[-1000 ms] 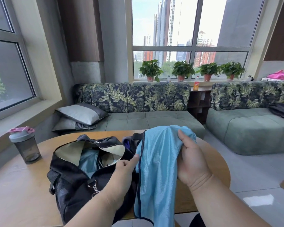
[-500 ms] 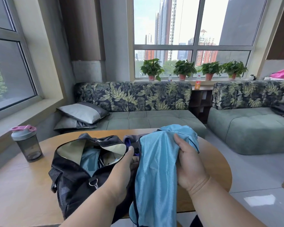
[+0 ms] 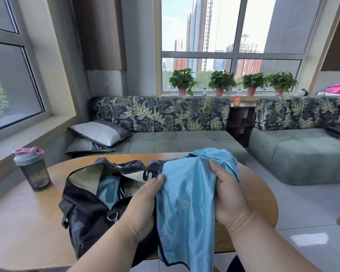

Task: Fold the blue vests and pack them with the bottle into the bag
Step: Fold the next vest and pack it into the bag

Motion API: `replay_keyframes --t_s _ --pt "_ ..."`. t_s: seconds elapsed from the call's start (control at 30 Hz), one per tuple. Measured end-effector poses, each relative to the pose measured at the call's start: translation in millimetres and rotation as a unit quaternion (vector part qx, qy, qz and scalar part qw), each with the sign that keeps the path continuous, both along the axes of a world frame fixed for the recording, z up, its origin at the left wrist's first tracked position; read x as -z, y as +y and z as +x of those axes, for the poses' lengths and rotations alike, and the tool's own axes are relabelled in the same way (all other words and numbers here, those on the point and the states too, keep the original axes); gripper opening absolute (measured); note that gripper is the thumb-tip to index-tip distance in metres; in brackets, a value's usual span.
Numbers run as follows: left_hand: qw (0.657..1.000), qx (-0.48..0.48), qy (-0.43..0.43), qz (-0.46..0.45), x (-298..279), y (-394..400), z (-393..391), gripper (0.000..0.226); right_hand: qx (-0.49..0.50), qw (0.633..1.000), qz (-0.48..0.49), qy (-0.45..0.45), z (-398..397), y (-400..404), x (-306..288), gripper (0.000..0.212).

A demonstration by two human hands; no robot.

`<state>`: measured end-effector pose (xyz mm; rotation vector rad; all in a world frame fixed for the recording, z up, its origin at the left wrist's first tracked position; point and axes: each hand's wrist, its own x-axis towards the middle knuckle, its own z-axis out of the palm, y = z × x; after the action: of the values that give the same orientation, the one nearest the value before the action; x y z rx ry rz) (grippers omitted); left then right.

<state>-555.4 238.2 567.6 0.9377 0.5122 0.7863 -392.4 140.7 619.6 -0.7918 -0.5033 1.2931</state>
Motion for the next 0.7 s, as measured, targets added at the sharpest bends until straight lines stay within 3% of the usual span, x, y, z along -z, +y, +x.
replay_keyframes --t_s 0.13,0.3,0.47,0.57,0.7 --pt "1.000 -0.024 -0.015 0.006 -7.9 11.4 -7.9 0.047 0.001 1.000 0.007 -0.009 5.1 0.4 -2.7 0.061" --pt "0.999 -0.048 -0.022 0.011 -12.5 20.7 -13.9 0.047 0.053 0.994 -0.024 -0.090 16.7 4.3 -2.6 0.051" --pt "0.998 -0.060 -0.011 0.006 -12.7 21.3 -11.8 0.053 0.066 0.994 -0.026 -0.084 23.9 8.4 3.9 0.047" --pt "0.997 -0.068 0.013 0.029 -8.9 21.2 -9.0 0.045 0.018 0.994 -0.061 -0.087 12.7 2.0 6.8 0.038" --pt "0.993 -0.070 0.068 0.068 -7.0 20.0 -7.5 0.018 0.025 0.995 -0.068 -0.072 9.9 -1.2 13.5 0.038"
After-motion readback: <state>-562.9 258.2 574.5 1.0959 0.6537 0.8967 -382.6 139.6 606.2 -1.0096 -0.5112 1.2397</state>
